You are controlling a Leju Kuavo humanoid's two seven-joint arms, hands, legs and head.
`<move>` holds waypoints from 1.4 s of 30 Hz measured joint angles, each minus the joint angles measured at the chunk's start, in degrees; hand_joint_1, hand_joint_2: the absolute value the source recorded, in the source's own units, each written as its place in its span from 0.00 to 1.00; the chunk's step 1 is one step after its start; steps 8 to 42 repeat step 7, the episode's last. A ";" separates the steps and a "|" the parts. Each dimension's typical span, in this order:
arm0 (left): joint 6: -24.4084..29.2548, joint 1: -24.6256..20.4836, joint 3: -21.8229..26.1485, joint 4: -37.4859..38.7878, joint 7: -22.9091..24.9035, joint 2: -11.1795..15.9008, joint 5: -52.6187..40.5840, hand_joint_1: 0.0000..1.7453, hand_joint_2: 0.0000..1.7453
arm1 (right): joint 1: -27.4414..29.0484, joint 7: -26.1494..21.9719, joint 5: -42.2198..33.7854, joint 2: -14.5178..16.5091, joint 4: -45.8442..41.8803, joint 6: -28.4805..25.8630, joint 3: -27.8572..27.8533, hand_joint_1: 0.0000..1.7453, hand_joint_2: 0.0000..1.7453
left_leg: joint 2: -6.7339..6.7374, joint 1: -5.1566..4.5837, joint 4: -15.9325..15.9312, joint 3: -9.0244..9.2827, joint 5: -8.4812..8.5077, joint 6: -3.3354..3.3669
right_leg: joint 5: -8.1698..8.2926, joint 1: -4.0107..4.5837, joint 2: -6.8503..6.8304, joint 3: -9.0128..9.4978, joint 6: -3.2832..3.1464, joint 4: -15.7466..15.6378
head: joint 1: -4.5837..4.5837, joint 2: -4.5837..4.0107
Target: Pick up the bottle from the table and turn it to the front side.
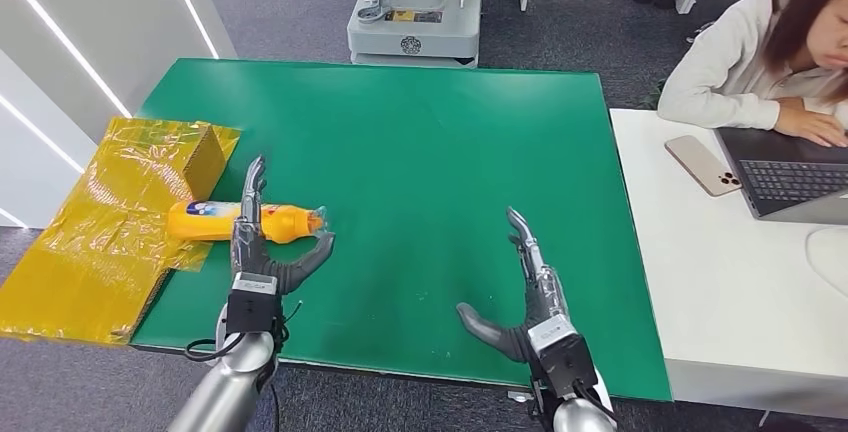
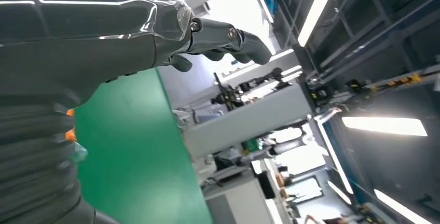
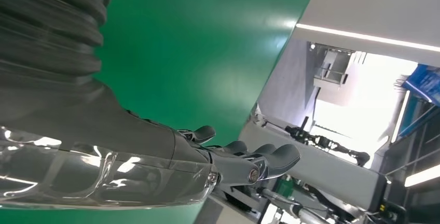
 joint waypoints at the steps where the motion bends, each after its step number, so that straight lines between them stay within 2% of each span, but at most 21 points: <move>1: -0.04 0.01 -0.83 -0.59 -0.01 -0.04 0.60 0.00 1.00 | 0.46 -0.12 0.03 0.00 -0.03 -0.43 -0.08 0.00 1.00 | 0.01 0.00 0.00 0.01 0.00 0.00 | 0.00 0.00 0.01 0.00 0.00 0.00 | 0.00 -0.01; 7: -5.83 0.45 -4.98 -2.31 -0.01 -0.32 7.67 0.00 1.00 | 4.08 -2.12 -0.76 0.00 -1.52 -3.04 -1.42 0.00 1.00 | 0.01 0.00 0.00 -0.01 -0.01 0.00 | 0.00 0.00 0.01 0.00 0.00 0.00 | 0.02 0.00; 42: -5.83 0.45 -4.98 -2.31 -0.01 -0.32 7.67 0.00 1.00 | 4.08 -2.12 -0.76 0.00 -1.52 -3.04 -1.42 0.00 1.00 | 0.01 0.00 0.00 -0.01 -0.01 0.00 | 0.00 0.00 0.01 0.00 0.00 0.00 | 0.02 0.00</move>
